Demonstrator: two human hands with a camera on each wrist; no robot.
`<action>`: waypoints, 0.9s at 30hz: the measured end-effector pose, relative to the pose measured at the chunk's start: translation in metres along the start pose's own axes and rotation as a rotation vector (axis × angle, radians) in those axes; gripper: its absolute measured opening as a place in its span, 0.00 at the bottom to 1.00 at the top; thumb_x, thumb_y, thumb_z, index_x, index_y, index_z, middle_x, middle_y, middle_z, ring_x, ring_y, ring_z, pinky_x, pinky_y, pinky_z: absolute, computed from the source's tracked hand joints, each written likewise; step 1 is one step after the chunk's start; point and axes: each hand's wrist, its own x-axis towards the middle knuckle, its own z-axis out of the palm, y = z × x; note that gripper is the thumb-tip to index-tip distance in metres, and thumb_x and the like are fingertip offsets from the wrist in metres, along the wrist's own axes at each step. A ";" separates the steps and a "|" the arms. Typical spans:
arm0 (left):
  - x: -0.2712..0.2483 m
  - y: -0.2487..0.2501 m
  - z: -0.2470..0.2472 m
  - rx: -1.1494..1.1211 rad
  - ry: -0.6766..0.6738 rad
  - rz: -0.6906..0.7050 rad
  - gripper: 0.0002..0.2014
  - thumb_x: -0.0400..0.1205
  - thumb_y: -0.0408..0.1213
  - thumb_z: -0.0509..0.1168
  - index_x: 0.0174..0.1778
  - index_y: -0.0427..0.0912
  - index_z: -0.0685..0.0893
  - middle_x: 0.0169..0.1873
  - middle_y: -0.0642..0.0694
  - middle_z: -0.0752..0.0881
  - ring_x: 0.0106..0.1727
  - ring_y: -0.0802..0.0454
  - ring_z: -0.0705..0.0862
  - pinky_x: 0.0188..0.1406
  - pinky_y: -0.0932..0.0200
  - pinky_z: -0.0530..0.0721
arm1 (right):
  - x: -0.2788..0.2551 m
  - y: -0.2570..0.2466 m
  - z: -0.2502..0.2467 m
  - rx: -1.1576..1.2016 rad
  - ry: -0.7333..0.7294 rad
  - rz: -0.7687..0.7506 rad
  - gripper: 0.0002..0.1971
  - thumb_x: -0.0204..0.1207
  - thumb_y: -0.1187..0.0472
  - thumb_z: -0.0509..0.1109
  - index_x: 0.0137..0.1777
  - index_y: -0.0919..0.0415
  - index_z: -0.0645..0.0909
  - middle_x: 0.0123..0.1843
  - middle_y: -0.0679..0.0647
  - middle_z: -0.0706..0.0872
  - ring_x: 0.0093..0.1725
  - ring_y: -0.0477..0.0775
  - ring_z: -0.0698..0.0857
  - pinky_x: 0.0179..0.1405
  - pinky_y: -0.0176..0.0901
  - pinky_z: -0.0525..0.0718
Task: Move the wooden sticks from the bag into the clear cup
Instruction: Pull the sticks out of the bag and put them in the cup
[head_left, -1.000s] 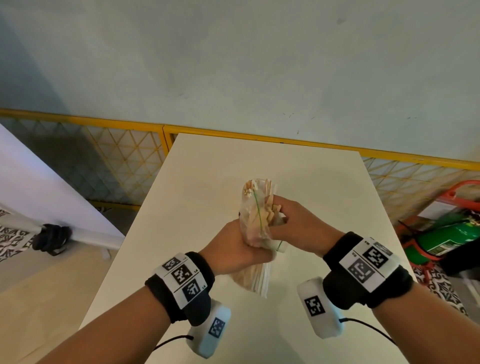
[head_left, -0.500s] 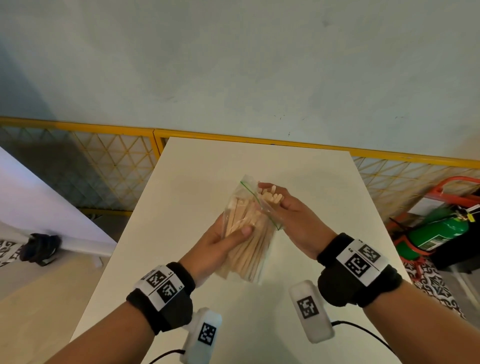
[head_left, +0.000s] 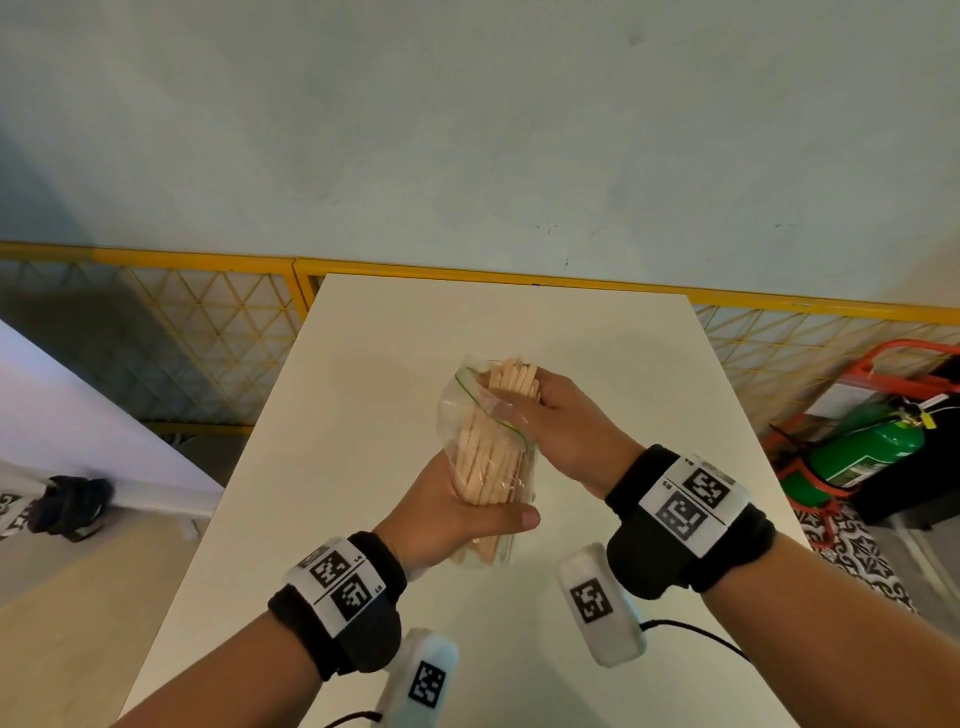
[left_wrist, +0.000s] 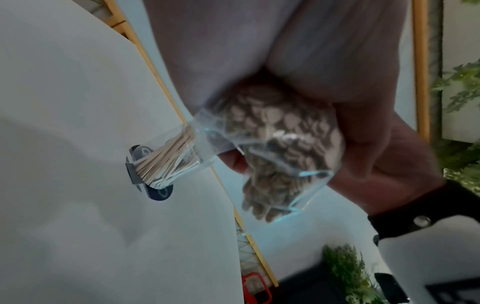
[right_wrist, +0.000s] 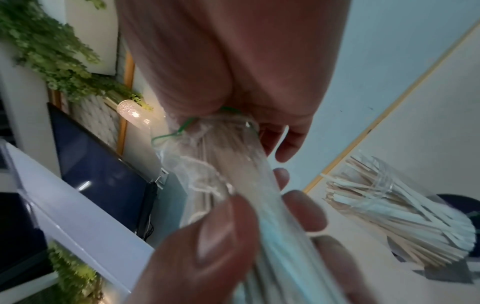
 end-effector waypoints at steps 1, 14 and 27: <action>0.000 0.001 -0.001 -0.007 0.004 -0.005 0.23 0.65 0.28 0.79 0.56 0.44 0.86 0.42 0.48 0.92 0.48 0.51 0.90 0.47 0.59 0.88 | 0.002 0.000 -0.001 -0.018 0.017 -0.008 0.17 0.80 0.58 0.67 0.67 0.61 0.79 0.61 0.59 0.87 0.61 0.56 0.86 0.64 0.53 0.84; 0.001 0.008 -0.011 -0.022 -0.002 0.009 0.34 0.68 0.28 0.77 0.71 0.46 0.77 0.58 0.46 0.89 0.61 0.49 0.88 0.56 0.55 0.87 | 0.001 -0.010 -0.017 0.200 0.118 -0.160 0.10 0.82 0.62 0.63 0.48 0.52 0.86 0.50 0.51 0.90 0.52 0.47 0.88 0.53 0.41 0.85; 0.004 0.004 -0.006 -0.027 0.026 0.005 0.22 0.68 0.26 0.73 0.59 0.40 0.83 0.41 0.45 0.88 0.43 0.51 0.87 0.45 0.56 0.85 | 0.009 -0.013 -0.001 0.197 0.081 -0.163 0.11 0.70 0.59 0.76 0.51 0.55 0.82 0.40 0.49 0.84 0.44 0.52 0.85 0.46 0.48 0.84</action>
